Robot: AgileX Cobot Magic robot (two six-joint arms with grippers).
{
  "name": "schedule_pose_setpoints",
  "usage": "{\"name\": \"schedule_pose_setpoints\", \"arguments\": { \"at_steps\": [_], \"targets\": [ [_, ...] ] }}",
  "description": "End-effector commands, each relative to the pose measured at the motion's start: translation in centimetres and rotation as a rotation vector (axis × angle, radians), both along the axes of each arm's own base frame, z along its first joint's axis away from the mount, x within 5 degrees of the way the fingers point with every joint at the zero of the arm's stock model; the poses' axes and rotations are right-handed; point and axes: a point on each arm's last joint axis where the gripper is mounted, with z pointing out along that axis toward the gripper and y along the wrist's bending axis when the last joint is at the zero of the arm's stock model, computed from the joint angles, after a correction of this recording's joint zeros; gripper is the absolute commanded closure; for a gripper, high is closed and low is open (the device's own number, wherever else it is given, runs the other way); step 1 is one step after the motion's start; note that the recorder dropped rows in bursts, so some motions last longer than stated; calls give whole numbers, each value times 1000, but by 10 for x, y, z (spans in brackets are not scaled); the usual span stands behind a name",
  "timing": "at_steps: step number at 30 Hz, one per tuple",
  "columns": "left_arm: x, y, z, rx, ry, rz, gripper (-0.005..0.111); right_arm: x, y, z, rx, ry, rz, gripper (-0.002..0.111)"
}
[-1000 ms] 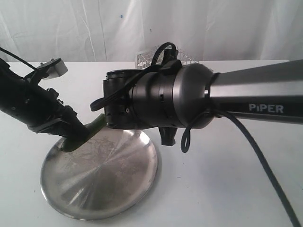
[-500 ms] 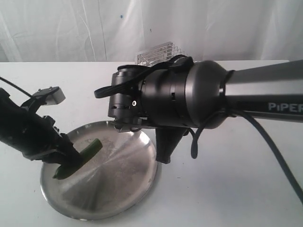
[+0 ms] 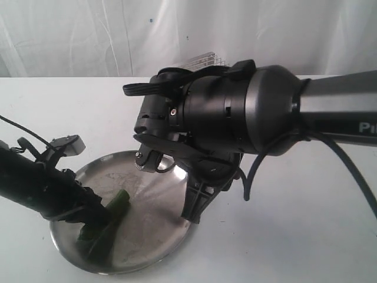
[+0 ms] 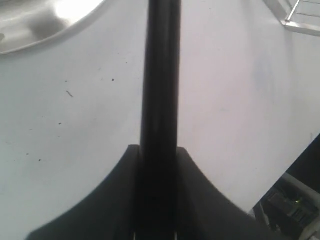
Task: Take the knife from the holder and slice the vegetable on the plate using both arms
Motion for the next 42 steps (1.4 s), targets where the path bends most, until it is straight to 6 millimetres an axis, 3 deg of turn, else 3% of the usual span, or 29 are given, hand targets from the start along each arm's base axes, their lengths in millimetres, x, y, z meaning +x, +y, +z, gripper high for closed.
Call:
{"name": "schedule_pose_setpoints", "arguments": {
  "at_steps": [1,6,9,13,16,19,33,42],
  "targets": [
    [-1,-3,-9,-25,42,13,72,-3,-1,2,32,27,-32,108],
    [-1,-6,-7,-73,59,32,51,-9,1,-1,71,86,-61,108],
    [-3,-8,-4,-100,74,10,46,-11,2,-3,88,110,-73,108],
    [4,-11,19,-138,16,-42,45,-18,5,-6,135,188,-104,108],
    [4,-6,48,-50,-46,-57,45,-20,6,-6,149,210,-115,108],
    [2,2,57,40,-76,-31,45,-22,7,-7,155,231,-107,108],
    [4,5,62,76,-119,6,45,-34,13,-10,215,367,-92,108],
    [5,6,62,84,-133,19,45,-34,19,-10,246,351,-51,108]
  ]
}}
